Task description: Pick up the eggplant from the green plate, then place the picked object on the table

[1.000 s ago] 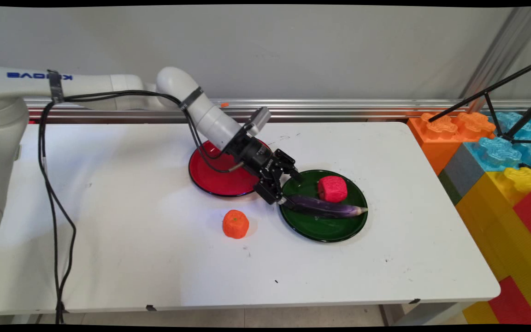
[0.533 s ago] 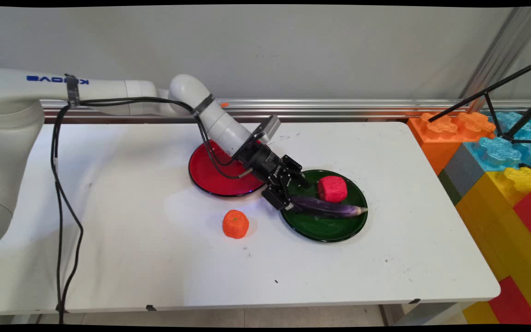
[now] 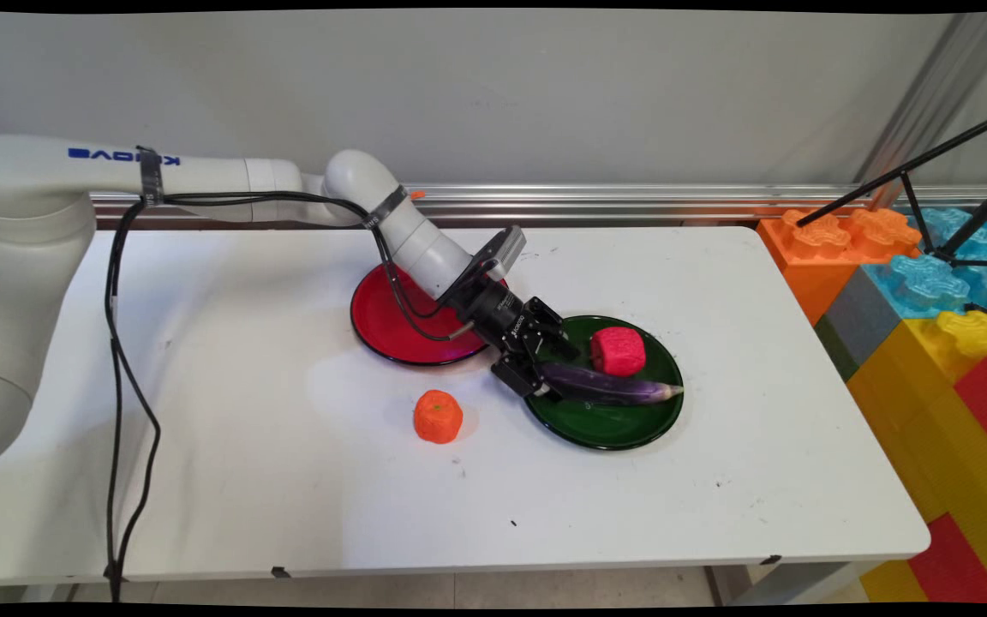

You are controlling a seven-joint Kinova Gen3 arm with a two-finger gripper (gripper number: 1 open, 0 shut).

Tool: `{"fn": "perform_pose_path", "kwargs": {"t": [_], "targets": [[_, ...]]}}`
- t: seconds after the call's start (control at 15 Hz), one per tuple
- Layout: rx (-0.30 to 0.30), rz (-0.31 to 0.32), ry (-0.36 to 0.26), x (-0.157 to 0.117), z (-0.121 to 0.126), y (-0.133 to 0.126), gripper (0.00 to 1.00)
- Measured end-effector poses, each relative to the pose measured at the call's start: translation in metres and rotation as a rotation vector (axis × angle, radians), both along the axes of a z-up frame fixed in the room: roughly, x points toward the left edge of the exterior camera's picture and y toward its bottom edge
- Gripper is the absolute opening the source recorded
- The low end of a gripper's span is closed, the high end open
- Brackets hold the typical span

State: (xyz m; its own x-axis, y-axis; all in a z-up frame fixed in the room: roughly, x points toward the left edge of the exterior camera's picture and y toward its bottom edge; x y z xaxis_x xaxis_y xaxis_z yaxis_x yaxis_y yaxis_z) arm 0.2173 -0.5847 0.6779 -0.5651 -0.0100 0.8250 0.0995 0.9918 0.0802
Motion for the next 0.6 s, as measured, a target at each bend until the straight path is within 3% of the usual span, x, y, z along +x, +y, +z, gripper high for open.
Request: {"fn": "perform_pose_path", "kwargs": {"t": [0.07,0.6], "targets": [[-0.011,-0.002,0.002,-0.0001,-0.0006,-0.0007,0.00],[-0.032,0.006,0.021,0.0056,0.0051,-0.0023,0.00]]}}
